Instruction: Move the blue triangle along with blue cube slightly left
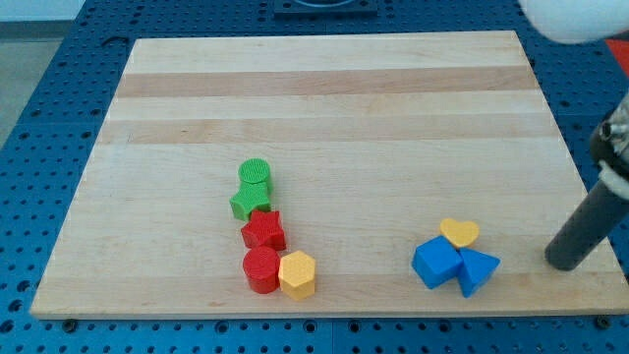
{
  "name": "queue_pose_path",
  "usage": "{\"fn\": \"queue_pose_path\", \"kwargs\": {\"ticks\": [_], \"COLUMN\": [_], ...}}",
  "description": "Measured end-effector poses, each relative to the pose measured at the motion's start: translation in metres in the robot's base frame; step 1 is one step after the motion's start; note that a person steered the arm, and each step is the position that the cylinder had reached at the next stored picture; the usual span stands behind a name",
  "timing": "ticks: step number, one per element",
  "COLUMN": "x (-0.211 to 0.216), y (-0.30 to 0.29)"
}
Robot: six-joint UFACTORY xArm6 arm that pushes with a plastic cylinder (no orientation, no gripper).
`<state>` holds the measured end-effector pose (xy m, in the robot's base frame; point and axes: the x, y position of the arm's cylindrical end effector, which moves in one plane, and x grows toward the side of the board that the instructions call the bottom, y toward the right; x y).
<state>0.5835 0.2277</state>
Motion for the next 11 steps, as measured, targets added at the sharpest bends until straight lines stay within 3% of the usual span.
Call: {"fn": "queue_pose_path", "kwargs": {"ticks": [3, 11], "x": [0.013, -0.005], "y": [-0.061, -0.069]}}
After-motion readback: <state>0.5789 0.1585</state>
